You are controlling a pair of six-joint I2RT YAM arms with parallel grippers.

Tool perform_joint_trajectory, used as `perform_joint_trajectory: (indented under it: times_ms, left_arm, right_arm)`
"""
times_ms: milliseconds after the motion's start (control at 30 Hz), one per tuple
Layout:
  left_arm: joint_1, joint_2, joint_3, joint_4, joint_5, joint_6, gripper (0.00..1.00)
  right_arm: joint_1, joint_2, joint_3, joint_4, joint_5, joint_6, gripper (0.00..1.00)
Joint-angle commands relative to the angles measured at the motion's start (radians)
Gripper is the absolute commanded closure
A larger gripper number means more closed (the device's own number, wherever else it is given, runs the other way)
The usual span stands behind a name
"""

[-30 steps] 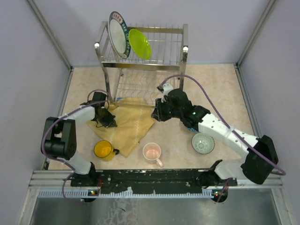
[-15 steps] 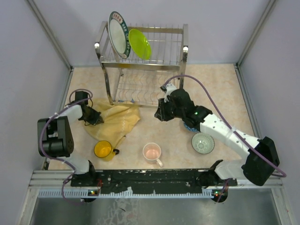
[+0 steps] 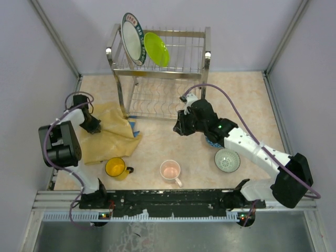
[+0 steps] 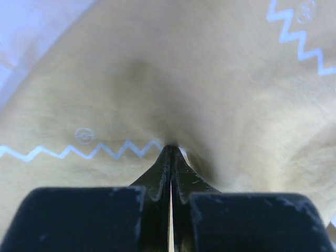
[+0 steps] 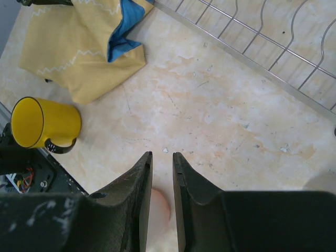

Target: Load the mixed dishes into the dish rack

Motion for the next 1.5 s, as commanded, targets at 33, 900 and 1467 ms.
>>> perform_joint_trajectory:
  times_ms: [33,900,1467]
  left_arm:
    - [0.073,0.056,0.094,-0.050,-0.112,0.082,1.00]
    - [-0.040,-0.244,-0.038,-0.040,0.135,0.063,0.55]
    - [-0.024,0.120,0.039,0.019,0.001,0.019,0.43]
  right_arm:
    - [-0.009,-0.022,0.012,0.009,0.011,-0.011,0.77]
    - [-0.009,-0.007,0.020,0.003,-0.013,-0.007,0.60]
    - [-0.009,-0.076,-0.005,-0.054,0.045,-0.018,0.41]
